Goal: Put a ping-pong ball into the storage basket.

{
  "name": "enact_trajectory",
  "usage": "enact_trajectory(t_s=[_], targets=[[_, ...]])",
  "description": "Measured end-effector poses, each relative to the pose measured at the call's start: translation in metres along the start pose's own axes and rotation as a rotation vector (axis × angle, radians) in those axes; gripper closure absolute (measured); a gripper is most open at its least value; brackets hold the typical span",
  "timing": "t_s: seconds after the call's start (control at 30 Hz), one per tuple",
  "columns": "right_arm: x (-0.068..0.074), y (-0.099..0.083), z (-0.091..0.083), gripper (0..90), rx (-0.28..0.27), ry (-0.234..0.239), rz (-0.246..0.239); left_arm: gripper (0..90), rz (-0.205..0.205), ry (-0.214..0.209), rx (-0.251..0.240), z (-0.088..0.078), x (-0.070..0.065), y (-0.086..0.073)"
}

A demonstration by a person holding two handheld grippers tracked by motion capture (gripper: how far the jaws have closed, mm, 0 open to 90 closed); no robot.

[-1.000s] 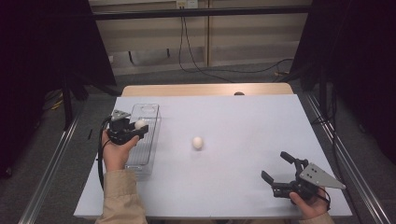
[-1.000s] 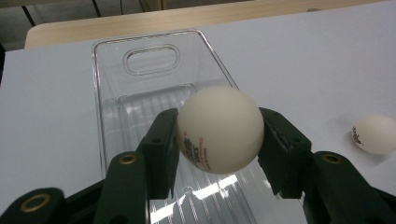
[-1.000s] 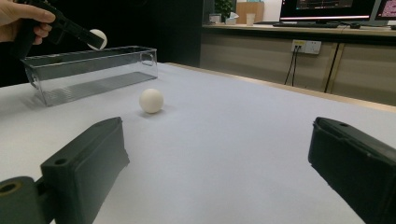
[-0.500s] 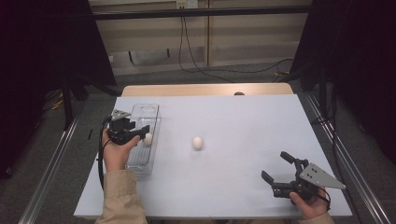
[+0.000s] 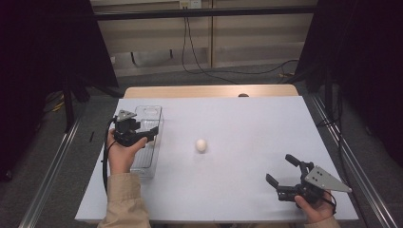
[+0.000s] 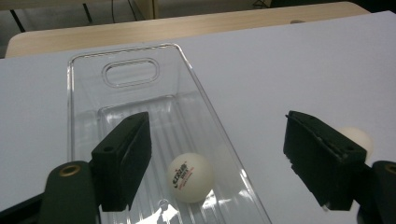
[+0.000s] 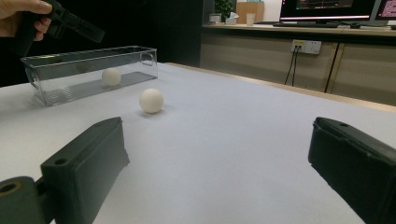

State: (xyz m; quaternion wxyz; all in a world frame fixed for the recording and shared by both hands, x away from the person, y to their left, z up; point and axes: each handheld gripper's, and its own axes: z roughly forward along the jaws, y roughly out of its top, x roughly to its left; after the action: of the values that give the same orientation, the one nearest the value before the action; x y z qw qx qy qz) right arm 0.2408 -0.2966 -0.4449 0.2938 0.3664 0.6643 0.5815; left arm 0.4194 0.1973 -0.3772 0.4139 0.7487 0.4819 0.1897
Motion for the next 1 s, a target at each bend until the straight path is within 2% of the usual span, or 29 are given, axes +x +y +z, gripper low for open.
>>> enact_trajectory(t_s=[1.0], targets=[[0.000, 0.000, 0.000, 3.3, -0.001, 0.001, 0.000, 16.3, 0.038, -0.069, 0.021, 0.012, -0.028, 0.009]])
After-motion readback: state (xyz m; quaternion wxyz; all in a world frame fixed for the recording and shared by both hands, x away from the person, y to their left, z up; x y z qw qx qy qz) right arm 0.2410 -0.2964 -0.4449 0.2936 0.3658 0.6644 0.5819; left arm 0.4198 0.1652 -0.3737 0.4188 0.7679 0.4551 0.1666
